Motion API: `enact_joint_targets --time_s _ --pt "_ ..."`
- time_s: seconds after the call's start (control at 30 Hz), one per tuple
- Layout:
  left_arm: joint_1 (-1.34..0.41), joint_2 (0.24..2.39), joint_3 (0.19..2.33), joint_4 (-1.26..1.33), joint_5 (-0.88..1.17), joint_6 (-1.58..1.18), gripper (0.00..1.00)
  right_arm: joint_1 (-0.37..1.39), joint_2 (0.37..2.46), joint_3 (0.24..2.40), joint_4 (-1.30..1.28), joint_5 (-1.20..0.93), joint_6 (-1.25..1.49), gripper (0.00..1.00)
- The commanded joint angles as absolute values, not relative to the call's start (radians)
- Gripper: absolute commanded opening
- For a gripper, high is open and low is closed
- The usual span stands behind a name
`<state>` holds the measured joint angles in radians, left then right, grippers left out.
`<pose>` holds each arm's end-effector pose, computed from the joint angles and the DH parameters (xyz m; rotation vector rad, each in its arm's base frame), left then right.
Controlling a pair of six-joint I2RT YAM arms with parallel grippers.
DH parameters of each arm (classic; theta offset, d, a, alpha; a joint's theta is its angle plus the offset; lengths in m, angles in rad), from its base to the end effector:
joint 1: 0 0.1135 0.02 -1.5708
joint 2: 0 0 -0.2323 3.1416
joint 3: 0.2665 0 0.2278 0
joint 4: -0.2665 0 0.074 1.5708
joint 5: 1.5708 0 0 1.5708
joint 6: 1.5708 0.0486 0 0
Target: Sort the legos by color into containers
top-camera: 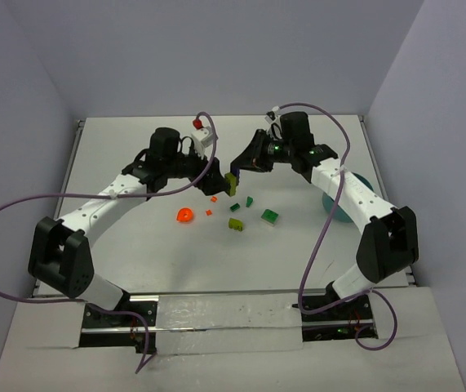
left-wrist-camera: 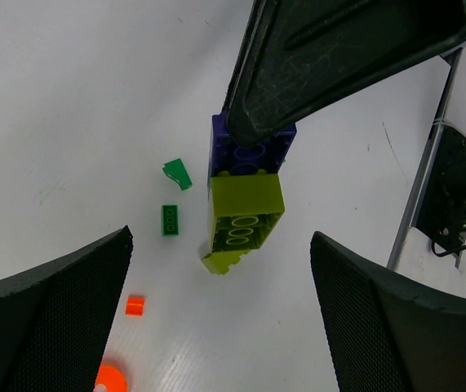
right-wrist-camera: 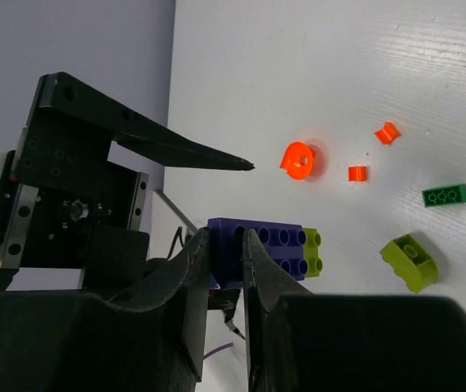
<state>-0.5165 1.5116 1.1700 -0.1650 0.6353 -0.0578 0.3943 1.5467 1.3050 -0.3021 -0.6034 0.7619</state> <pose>0.2747 -0.1892 0.2734 0.8669 1.9382 -1.0049 0.3030 0.1560 0.2924 0.0231 2.2973 1.2871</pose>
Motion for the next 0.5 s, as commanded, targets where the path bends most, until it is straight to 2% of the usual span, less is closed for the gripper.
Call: enact_joint_targets --time_s 0.0,0.27,0.37,0.47 --pt "-0.53 1.532 1.236 -0.129 0.626 -0.055 0.94 0.384 1.525 1.295 -0.246 -0.647 0.803 0.0" --pt "-0.553 1.558 1.256 -0.137 0.615 -0.041 0.81 0.379 1.527 1.286 -0.234 -0.668 0.835 0.0" --pt "-0.558 1.566 1.261 -0.142 0.606 -0.037 0.68 0.379 1.525 1.281 -0.232 -0.672 0.844 0.0" --pt "-0.56 1.569 1.265 -0.148 0.598 -0.033 0.51 0.378 1.523 1.278 -0.231 -0.672 0.846 0.0"
